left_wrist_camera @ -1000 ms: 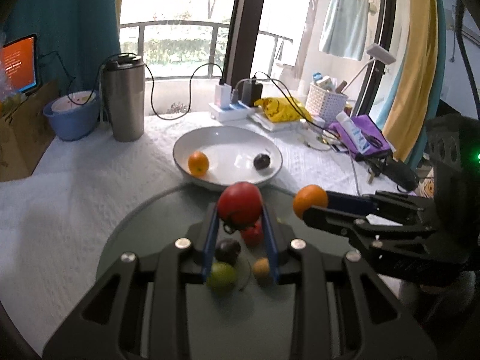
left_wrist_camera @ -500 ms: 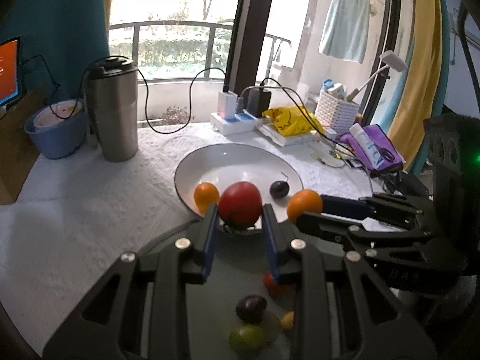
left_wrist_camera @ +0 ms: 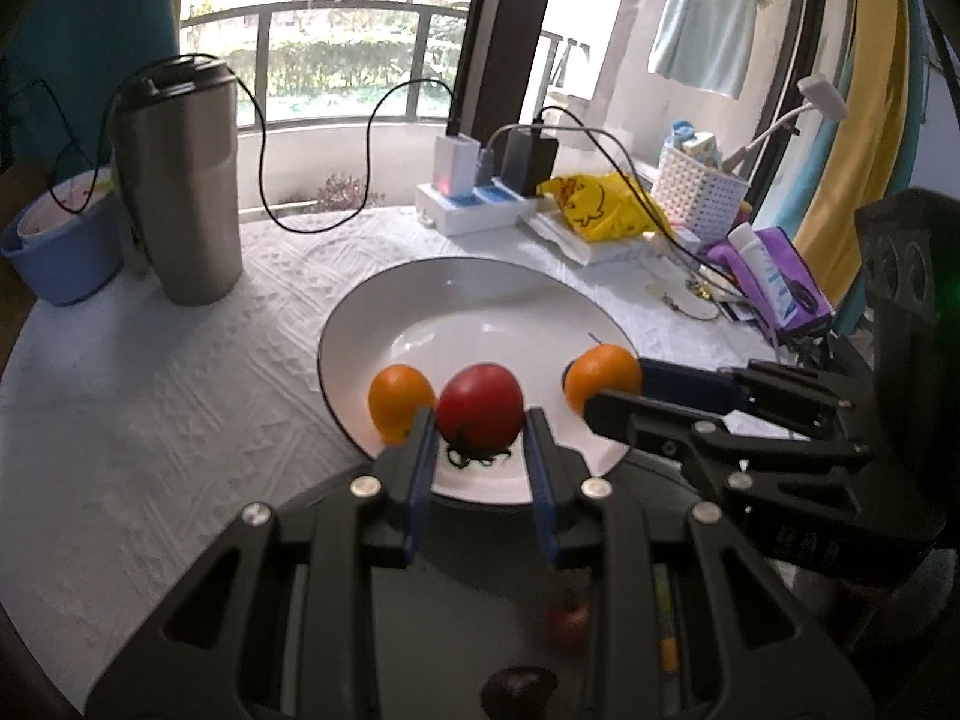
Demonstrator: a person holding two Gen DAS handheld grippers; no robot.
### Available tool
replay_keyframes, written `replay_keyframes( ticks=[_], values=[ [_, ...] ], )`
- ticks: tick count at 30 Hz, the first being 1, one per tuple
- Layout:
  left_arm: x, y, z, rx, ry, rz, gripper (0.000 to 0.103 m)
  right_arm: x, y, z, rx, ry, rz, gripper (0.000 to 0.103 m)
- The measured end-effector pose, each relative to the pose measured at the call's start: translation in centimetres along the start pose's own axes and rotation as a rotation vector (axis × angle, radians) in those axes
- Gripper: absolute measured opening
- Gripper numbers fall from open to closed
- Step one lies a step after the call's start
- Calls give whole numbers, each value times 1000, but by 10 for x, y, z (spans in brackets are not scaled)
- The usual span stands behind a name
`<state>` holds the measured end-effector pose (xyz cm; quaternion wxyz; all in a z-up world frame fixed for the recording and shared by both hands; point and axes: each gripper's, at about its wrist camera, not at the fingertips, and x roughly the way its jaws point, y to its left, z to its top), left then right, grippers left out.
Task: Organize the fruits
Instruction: 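Open the right tool to drop the orange in the bowl while the left tool releases the red fruit, then withdraw both tools from the bowl back over the remaining fruits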
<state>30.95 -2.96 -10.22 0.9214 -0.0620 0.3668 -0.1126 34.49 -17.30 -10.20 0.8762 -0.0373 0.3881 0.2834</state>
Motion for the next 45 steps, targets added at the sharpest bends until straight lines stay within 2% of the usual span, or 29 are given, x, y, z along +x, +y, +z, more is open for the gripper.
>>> replay_keyframes(
  ticks=[9, 10, 12, 13, 14, 18, 35, 45],
  values=[
    [11, 1, 4, -19, 40, 1, 31, 5, -6, 4, 12, -7, -26, 39],
    [11, 1, 4, -18, 41, 4, 31, 4, -6, 4, 13, -10, -30, 41],
    [10, 0, 4, -16, 42, 12, 31, 1, -8, 5, 19, -18, -39, 52],
    [9, -1, 4, -18, 42, 14, 31, -1, -8, 5, 23, -25, -41, 53],
    [8, -1, 4, -20, 40, 15, 31, -3, -9, 5, 25, -28, -41, 53],
    [0, -2, 4, -36, 35, 12, 45, -11, -7, 3, 26, -37, -42, 54],
    [-53, -23, -15, -40, -43, 23, 46, -66, 10, -20, 28, -89, -51, 54],
    [-77, -31, -35, -42, -51, 28, 49, -89, 18, -38, 30, -107, -51, 54]
  ],
)
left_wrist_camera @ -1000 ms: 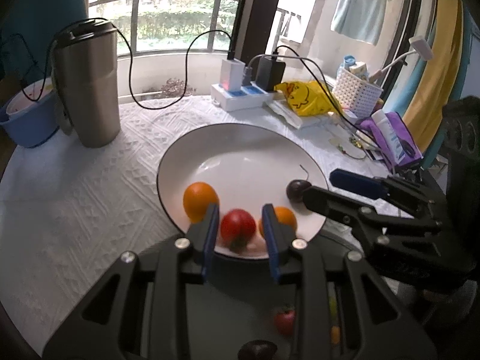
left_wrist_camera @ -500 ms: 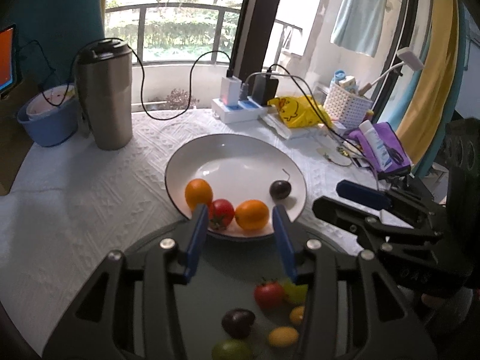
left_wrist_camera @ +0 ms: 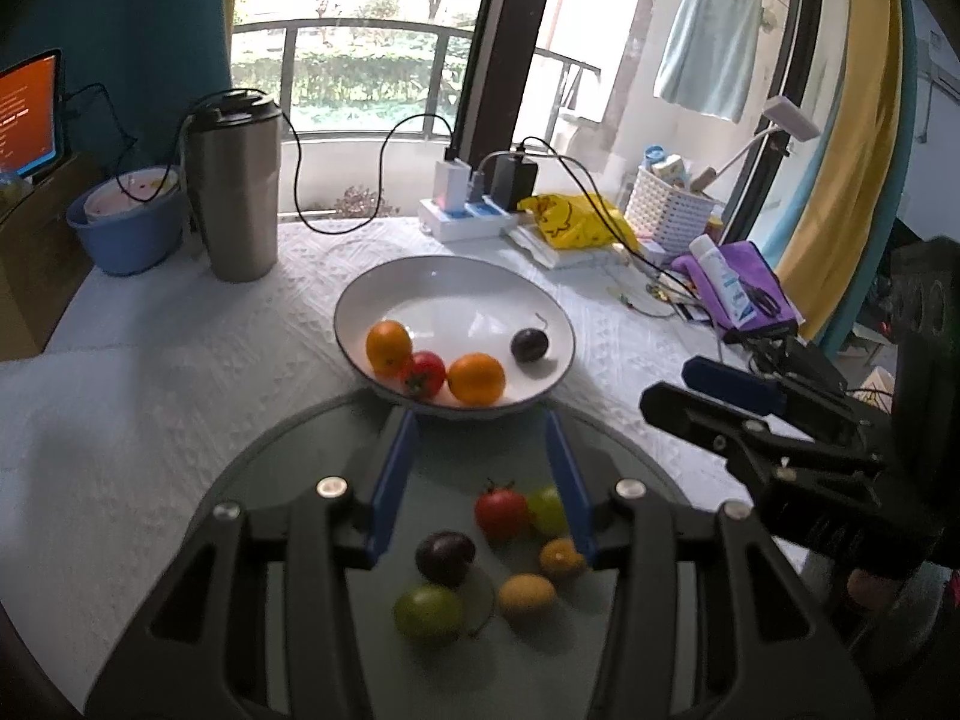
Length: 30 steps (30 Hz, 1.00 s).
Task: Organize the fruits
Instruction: 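Withdraw both tools from the bowl back over the remaining fruits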
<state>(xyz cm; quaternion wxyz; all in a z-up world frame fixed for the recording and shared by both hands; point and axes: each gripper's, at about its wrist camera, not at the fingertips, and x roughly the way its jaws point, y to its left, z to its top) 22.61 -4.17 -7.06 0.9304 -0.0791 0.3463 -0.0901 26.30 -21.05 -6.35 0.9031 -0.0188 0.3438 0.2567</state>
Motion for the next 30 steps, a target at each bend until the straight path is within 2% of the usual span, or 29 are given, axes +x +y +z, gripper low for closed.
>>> replay_keyframes(
  ticks=[1, 3, 30],
  values=[
    [-2, 0, -1, -2, -1, -1, 59, -2, 1, -2, 0, -1, 0, 54],
    [-6, 0, -6, -17, -9, -12, 72, -6, 2, -5, 1, -2, -1, 54],
    [-16, 0, -58, -24, 44, 22, 72, -23, 7, -52, 25, 29, -1, 54]
  ],
)
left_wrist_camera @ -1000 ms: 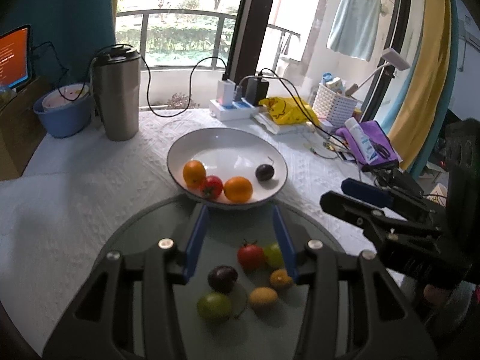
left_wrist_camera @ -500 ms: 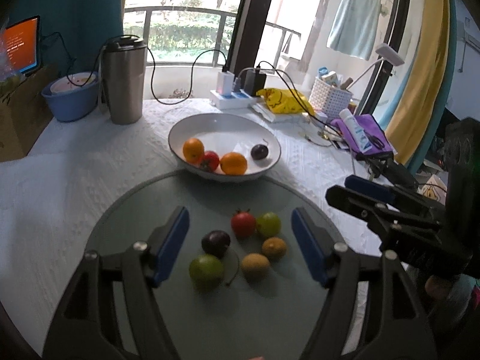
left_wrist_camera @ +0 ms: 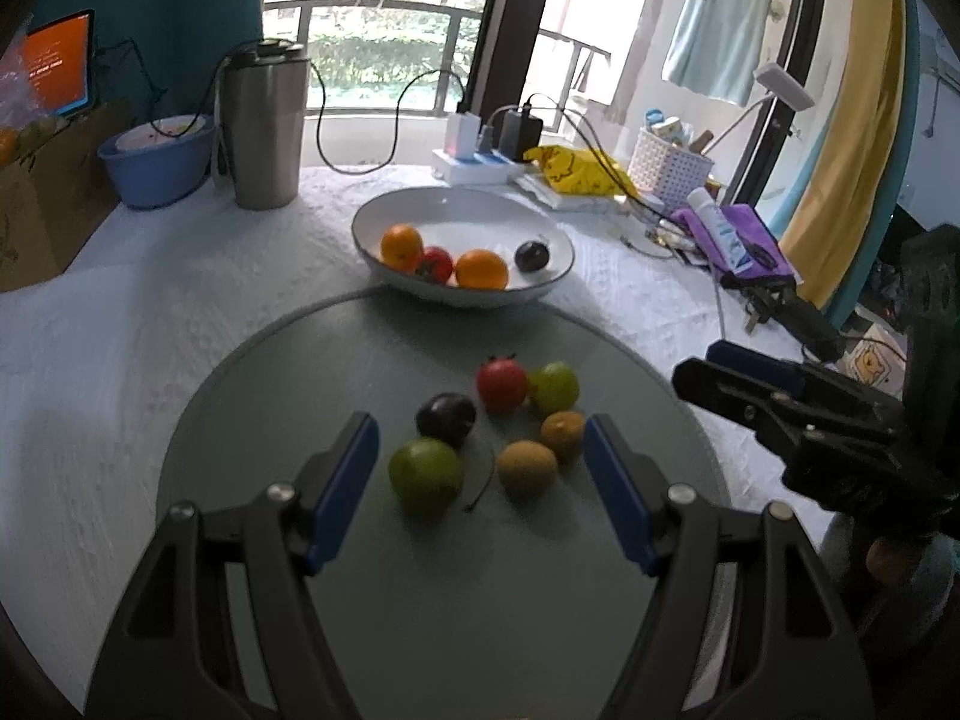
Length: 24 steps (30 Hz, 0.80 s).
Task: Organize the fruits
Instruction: 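Withdraw both tools from the bowl back over the remaining fruits, then move the left tool onto the green fruit while the right tool approaches a brown round fruit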
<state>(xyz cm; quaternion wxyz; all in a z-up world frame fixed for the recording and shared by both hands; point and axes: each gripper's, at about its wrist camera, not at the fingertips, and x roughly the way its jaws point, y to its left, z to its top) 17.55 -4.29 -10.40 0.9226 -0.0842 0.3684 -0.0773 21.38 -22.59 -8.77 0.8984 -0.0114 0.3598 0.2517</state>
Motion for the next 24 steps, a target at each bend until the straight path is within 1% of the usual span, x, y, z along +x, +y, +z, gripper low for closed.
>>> replay_keyframes(
  ticks=[6, 10, 13, 16, 17, 18, 19, 22, 24],
  values=[
    [12, 6, -12, -1, 45, 38, 72, 10, 0, -11, 7, 35, 5, 54],
    [19, 6, -12, 9, 71, 47, 72, 17, 1, -14, 8, 56, 10, 54],
    [22, 5, -12, 25, 86, 56, 72, 19, 2, -13, 6, 61, 18, 54],
    [20, 11, -12, 9, 83, 65, 71, 22, 5, -13, 2, 69, 31, 54],
    [20, 14, -12, 3, 79, 68, 68, 23, 7, -13, -3, 74, 37, 54],
    [21, 16, -11, 2, 80, 73, 57, 25, 9, -14, -8, 82, 41, 54],
    [22, 17, -11, 3, 86, 80, 50, 27, 9, -14, -10, 86, 44, 54],
    [25, 21, -12, -5, 98, 66, 47, 35, 12, -16, -15, 111, 60, 54],
    [25, 19, -11, 7, 94, 64, 44, 39, 13, -17, -16, 123, 67, 54]
  ],
)
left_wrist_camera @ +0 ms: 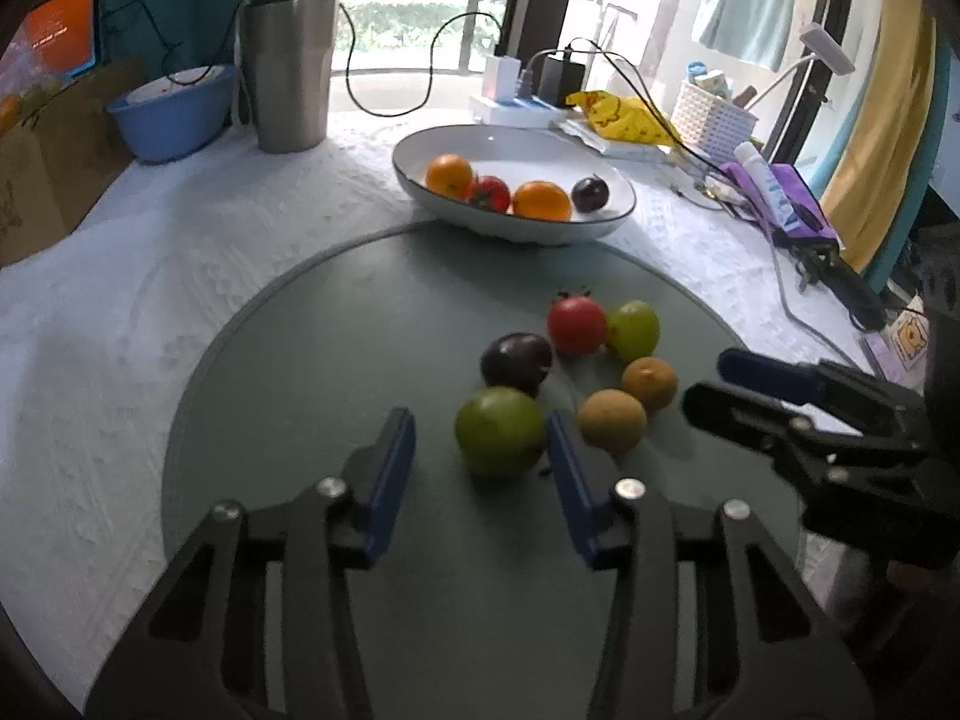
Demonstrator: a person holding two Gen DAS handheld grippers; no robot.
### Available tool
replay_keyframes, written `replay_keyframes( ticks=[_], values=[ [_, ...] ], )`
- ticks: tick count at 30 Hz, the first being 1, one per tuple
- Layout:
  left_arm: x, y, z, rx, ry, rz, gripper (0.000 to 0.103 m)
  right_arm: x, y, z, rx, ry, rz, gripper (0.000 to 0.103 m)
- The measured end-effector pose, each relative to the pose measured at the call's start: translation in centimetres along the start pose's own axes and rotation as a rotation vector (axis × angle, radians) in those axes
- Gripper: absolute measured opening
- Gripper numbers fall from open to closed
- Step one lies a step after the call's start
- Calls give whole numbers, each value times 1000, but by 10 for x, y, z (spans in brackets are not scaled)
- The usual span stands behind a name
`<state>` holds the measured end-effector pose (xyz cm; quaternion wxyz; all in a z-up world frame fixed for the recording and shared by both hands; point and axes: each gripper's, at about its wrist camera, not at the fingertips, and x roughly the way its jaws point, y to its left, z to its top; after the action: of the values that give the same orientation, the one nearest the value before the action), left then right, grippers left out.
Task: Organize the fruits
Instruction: 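Move the left tool onto the green fruit while the right tool approaches a brown round fruit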
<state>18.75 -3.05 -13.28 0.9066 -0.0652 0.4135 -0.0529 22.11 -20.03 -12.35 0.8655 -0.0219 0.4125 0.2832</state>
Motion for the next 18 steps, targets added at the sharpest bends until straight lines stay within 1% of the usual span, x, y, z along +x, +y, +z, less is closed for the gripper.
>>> replay_keyframes(
  ticks=[6, 7, 9, 11, 16, 18],
  values=[
    [3, -1, 0, 12, 15, -30, 36, 11, 6, 2, -21, 31, 23, 53],
    [4, -2, 1, 16, 16, -34, 34, 12, 6, 2, -21, 34, 27, 52],
    [4, -3, 1, 22, 18, -41, 33, 15, 6, 3, -19, 43, 40, 45],
    [4, -2, 2, 21, 18, -46, 33, 18, 6, 4, -20, 52, 44, 43],
    [4, -1, 2, 18, 16, -55, 32, 23, 11, 7, -39, 68, 61, 26],
    [3, 0, 2, 17, 13, -58, 32, 23, 14, 7, -45, 67, 63, 26]
  ],
)
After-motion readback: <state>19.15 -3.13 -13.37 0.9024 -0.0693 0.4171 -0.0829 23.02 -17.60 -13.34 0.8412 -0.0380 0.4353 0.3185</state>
